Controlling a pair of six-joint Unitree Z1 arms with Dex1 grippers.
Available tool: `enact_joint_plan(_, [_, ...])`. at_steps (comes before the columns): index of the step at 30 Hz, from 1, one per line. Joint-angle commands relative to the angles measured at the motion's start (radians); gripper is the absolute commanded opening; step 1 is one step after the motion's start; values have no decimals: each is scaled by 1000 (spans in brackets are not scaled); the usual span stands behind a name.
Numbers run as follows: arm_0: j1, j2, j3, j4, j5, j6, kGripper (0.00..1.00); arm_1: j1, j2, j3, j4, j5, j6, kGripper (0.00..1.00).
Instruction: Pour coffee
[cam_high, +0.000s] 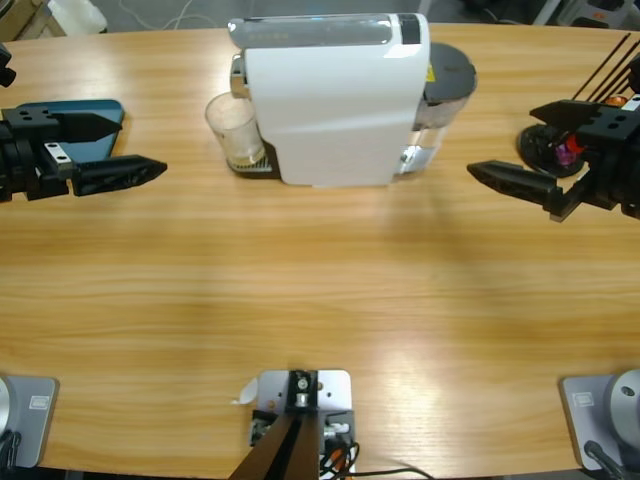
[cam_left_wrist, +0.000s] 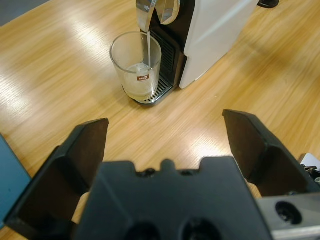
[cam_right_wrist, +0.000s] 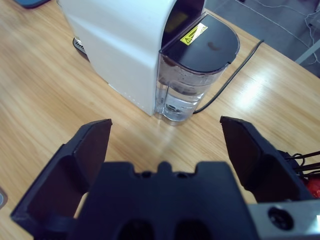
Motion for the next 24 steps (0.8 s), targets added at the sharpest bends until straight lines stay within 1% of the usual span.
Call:
enact_joint_plan(1, [-6,24,36,-13,11,3,996,8,26,34,-14,-7,10,947])
enact_joint_plan(4, [-6,24,36,-13,11,4,996,8,36,34,-20,-11,10,965])
enact_joint_plan(6, [-6,23,37,-13,11,4,996,8,38,34,-23,-12,10,999])
enact_joint_plan(14, [-6,26,40,-16,11,8,1000,8,40,43,-33,-14,-3,1000])
enact_joint_plan(16, [-7,24,41,-16,11,9,1000,8,41,49,-23,-15,50,1000])
enact_joint_plan(24, [-27,24,57,-16,26,50,1000,8,46,58,-24,-16,64,1000])
